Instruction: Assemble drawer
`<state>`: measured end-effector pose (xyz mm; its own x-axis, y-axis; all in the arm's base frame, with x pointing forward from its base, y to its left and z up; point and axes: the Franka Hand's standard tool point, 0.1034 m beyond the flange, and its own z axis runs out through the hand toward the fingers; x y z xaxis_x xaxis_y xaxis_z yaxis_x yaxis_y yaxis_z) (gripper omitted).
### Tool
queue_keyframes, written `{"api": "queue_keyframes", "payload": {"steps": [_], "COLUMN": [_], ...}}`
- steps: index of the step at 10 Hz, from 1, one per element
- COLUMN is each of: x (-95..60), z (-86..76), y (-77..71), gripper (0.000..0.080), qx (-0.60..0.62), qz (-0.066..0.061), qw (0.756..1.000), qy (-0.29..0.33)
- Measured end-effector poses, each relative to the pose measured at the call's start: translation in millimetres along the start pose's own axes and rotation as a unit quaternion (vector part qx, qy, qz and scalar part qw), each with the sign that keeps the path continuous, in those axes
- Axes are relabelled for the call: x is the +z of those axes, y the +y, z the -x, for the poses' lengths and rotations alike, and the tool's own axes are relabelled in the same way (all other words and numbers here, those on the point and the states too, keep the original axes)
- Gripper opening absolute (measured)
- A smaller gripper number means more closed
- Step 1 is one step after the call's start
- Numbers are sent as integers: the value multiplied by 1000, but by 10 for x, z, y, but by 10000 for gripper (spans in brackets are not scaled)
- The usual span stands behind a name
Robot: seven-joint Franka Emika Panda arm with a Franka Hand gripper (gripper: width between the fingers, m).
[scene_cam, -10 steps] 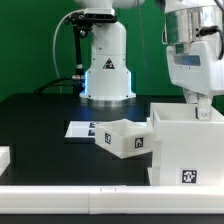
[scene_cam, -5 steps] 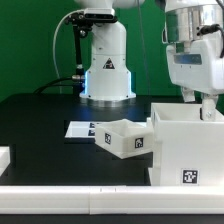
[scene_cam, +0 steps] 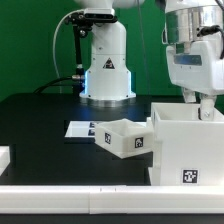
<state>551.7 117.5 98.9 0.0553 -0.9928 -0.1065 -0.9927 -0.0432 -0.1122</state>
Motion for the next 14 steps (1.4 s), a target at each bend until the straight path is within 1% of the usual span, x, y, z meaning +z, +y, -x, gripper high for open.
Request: {"api": "queue_keyframes", "payload": {"steps": [2, 3, 4, 13, 14], "x": [1, 1, 3, 5, 10], "z": [0, -1, 0, 3, 3], "y": [0, 1, -1, -5, -2], "gripper": [156, 156, 40, 35, 150], "qx": [0, 0, 0, 2, 1], "qz": [0, 0, 0, 1, 1], "qw": [1000, 1000, 1000, 1000, 1000], "qy": [0, 0, 0, 0, 0]}}
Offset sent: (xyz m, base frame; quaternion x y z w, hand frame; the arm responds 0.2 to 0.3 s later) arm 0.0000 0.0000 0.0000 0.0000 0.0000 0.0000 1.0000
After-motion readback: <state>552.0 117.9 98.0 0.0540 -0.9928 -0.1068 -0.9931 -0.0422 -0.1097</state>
